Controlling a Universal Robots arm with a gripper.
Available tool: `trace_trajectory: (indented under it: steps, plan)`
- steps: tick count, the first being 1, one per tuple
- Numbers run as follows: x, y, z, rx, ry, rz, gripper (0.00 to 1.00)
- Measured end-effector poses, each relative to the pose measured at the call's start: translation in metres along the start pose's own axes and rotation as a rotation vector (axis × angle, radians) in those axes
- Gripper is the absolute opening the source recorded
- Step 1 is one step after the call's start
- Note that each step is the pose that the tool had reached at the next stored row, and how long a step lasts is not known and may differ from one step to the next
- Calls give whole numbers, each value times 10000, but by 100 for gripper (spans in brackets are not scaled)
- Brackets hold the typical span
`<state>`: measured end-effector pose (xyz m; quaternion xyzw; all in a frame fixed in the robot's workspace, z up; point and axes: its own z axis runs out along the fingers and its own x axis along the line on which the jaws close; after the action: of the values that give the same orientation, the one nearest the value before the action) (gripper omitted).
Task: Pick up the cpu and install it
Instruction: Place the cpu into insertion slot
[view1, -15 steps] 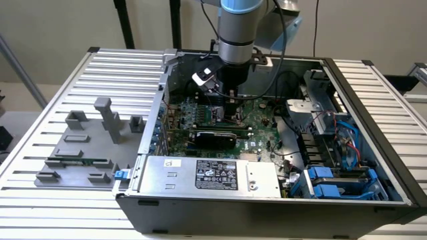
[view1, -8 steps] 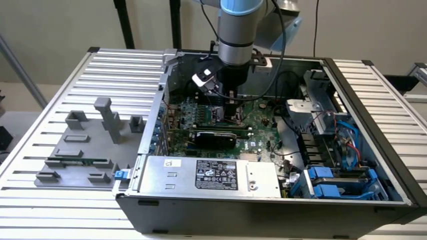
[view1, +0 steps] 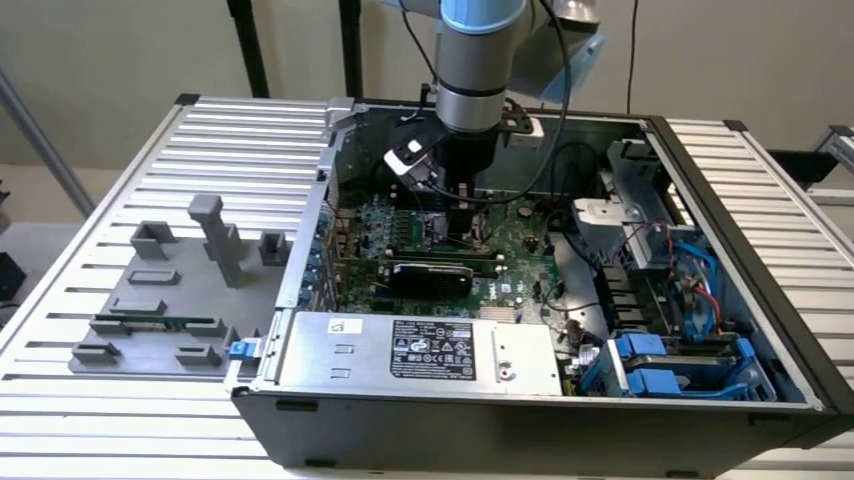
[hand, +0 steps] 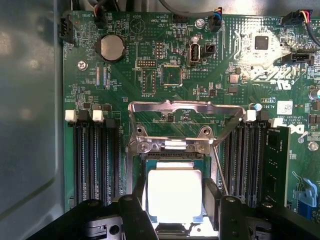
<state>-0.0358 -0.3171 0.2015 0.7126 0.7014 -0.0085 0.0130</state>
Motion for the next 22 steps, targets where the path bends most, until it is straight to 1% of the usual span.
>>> trace_trajectory:
  steps: [9,22]
  plan:
    - [11,0,24,1,-1,15,55]
    - [22,-1,48,6,-3,176,55]
